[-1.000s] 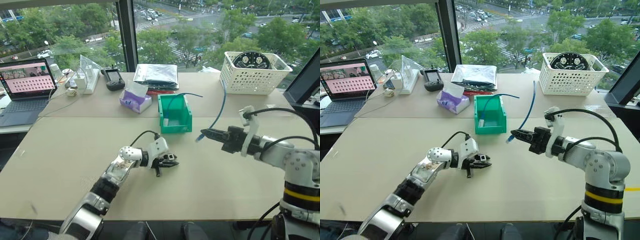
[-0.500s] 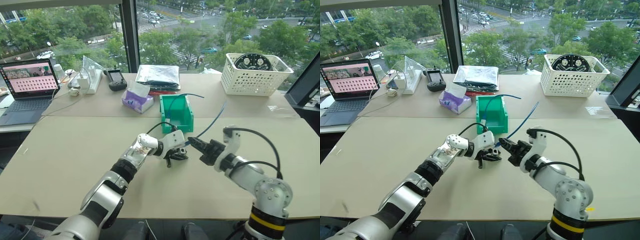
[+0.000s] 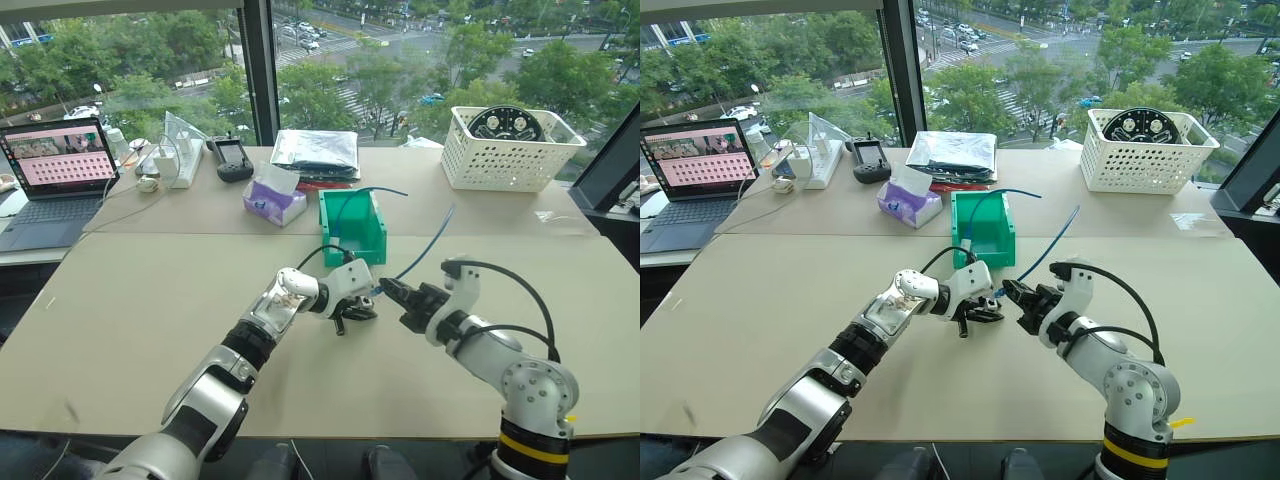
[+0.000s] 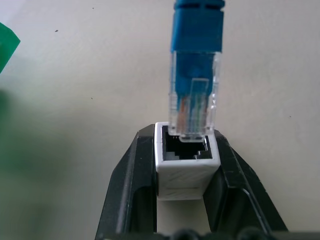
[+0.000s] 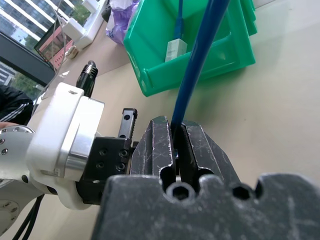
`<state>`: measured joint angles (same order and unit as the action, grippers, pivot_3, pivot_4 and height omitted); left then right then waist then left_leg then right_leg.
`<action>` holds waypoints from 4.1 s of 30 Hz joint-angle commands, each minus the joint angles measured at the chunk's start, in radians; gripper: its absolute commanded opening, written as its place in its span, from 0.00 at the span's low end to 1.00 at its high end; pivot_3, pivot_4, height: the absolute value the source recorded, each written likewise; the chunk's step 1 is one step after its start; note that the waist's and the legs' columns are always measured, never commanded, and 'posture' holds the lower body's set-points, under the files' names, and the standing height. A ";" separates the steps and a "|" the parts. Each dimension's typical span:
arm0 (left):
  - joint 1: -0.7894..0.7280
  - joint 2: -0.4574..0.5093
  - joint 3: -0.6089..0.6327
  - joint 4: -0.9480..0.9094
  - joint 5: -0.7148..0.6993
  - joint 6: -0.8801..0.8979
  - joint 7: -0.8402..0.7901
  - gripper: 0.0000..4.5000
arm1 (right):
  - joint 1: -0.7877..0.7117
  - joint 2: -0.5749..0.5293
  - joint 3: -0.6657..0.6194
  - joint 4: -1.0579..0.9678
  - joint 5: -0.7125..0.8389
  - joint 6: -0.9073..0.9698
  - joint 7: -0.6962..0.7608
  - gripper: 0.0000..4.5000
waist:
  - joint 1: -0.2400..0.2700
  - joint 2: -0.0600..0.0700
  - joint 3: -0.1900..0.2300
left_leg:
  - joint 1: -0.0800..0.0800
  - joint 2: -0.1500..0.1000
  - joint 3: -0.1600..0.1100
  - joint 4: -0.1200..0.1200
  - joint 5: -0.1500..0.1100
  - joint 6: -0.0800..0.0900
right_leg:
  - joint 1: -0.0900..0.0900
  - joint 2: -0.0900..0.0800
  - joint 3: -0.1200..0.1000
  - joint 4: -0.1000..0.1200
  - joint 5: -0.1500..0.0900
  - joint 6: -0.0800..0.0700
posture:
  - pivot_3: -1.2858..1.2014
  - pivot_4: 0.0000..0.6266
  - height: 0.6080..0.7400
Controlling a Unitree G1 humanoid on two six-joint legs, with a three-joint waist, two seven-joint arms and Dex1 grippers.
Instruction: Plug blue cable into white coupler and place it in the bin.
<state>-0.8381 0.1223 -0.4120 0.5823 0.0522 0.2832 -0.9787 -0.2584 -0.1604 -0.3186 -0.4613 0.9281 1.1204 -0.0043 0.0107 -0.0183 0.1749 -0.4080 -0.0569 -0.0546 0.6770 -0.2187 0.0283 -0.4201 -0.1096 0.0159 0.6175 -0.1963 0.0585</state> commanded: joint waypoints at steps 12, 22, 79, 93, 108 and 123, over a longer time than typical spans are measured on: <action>0.019 -0.012 0.001 0.001 0.012 0.043 0.013 0.15 | -0.024 -0.030 0.020 0.034 0.006 -0.050 0.054 0.00 | -0.001 0.000 0.000 | 0.000 0.000 0.000 0.000 0.000 0.000 | 0.000 0.000 0.000 0.000 0.000 0.000 | 0.52 0.24 0.90; 0.025 -0.009 0.002 -0.002 0.016 0.037 0.016 0.15 | -0.052 -0.073 0.045 0.096 -0.034 -0.099 0.099 0.00 | -0.001 0.000 0.000 | 0.000 0.000 0.000 0.000 0.000 0.000 | 0.000 0.000 0.000 0.000 0.000 0.000 | 0.52 0.24 0.90; -0.056 -0.054 0.089 -0.262 -0.111 0.427 0.072 0.15 | -0.015 -0.087 0.239 -0.014 -0.233 0.026 0.097 0.00 | -0.020 0.000 0.000 | -0.001 0.000 0.000 0.000 0.000 0.000 | -0.003 0.000 0.001 0.001 0.000 0.000 | 0.52 0.24 0.90; -0.002 -0.017 0.068 -0.368 -0.134 0.474 0.087 0.15 | 0.012 -0.123 0.164 0.074 -0.262 -0.031 0.126 0.00 | -0.020 0.000 0.000 | -0.001 0.000 0.000 -0.001 0.000 0.000 | -0.003 0.001 0.001 0.001 0.000 0.000 | 0.52 0.24 0.90; 0.009 0.033 0.029 -0.406 -0.143 0.462 0.078 0.15 | -0.038 -0.118 0.095 0.083 -0.277 -0.065 0.117 0.00 | -0.026 0.000 0.000 | 0.000 0.001 0.001 -0.001 0.000 0.000 | -0.003 0.002 0.003 0.002 0.000 0.000 | 0.52 0.24 0.90; 0.041 0.092 -0.033 -0.441 -0.140 0.438 0.052 0.15 | -0.171 0.058 -0.182 0.092 0.083 0.075 -0.039 0.00 | -0.025 0.000 0.000 | 0.000 0.001 0.001 -0.001 0.000 0.000 | -0.004 0.001 0.003 0.004 0.004 -0.007 | 0.52 0.24 0.90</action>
<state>-0.7924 0.2226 -0.4477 0.1862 -0.0808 0.7359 -0.9291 -0.4207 -0.1364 -0.4588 -0.3385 0.8771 1.1601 -0.0076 -0.0141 -0.0181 0.1751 -0.4083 -0.0560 -0.0536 0.6761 -0.2188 0.0283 -0.4240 -0.1083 0.0194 0.6222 -0.1923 0.0514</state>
